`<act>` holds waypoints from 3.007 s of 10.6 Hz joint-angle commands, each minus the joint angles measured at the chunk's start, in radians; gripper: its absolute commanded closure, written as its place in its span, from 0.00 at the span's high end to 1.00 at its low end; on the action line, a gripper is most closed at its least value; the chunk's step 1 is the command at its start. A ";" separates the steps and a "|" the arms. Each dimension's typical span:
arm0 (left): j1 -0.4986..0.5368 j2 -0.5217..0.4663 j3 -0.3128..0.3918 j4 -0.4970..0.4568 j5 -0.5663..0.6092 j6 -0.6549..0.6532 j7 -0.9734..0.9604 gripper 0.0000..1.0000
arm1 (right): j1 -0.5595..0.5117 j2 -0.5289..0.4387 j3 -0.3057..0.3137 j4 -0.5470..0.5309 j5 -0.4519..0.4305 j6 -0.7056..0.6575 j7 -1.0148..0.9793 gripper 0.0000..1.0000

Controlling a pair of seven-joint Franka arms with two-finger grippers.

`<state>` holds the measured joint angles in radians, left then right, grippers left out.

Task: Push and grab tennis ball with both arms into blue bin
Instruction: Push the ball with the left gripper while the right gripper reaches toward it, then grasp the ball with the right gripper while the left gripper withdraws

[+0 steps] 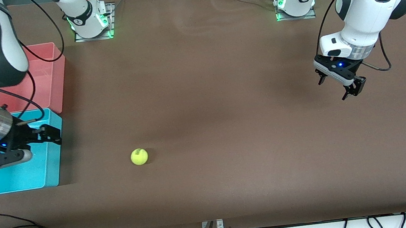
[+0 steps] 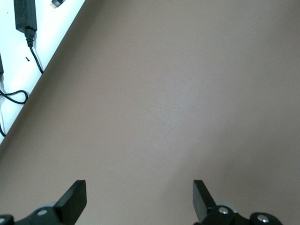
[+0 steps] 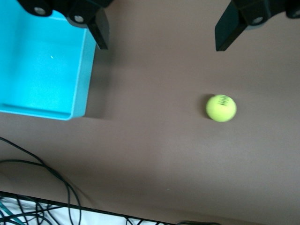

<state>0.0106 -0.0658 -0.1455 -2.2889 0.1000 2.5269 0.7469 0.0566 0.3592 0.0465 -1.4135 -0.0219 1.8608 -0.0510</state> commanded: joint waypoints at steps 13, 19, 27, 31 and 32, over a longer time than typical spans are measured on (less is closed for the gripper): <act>-0.006 -0.103 0.006 0.201 0.032 -0.520 -0.514 1.00 | -0.046 0.237 -0.007 -0.104 0.094 0.370 -0.219 1.00; -0.030 -0.118 0.007 0.302 0.032 -0.700 -0.645 1.00 | -0.101 0.256 -0.013 -0.163 0.065 0.374 -0.314 1.00; -0.020 -0.042 0.058 0.567 -0.033 -0.936 -0.728 1.00 | -0.113 0.230 -0.014 -0.293 0.042 0.441 -0.604 1.00; -0.018 -0.042 0.121 0.578 -0.135 -0.945 -0.730 1.00 | -0.113 0.173 -0.053 -0.466 0.042 0.644 -0.834 1.00; -0.018 -0.042 0.116 0.578 -0.135 -0.951 -0.733 1.00 | -0.113 0.172 -0.054 -0.463 0.042 0.644 -0.883 1.00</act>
<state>-0.0065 -0.1277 -0.0243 -1.7490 -0.0151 1.6101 0.0276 -0.0502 0.5831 0.0004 -1.8229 0.0296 2.4833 -0.8184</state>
